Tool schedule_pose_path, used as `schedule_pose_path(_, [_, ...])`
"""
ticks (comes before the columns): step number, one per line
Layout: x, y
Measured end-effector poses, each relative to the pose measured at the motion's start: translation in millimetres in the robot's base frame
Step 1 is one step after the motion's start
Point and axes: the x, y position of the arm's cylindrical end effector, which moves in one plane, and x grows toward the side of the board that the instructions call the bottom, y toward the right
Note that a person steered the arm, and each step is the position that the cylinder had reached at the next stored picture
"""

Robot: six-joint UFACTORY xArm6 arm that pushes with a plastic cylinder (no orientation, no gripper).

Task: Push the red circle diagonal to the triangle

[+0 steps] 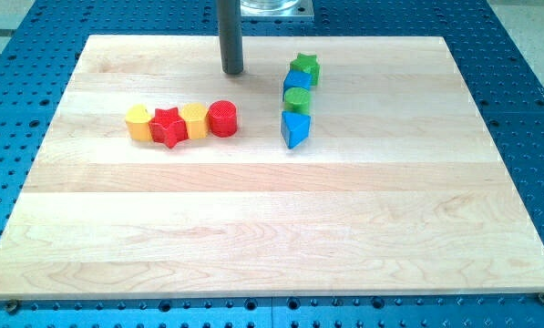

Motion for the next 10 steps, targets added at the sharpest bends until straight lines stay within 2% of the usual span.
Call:
schedule_pose_path(1, [15.5,0.0])
schedule_pose_path(3, [132.4,-0.1])
schedule_pose_path(4, [164.9,-0.1])
schedule_pose_path(5, [169.7,0.0])
schedule_pose_path(6, [119.9,10.6])
schedule_pose_path(7, [43.2,11.1])
schedule_pose_path(8, [25.3,-31.0])
schedule_pose_path(9, [34.9,-77.6])
schedule_pose_path(10, [37.5,-88.8])
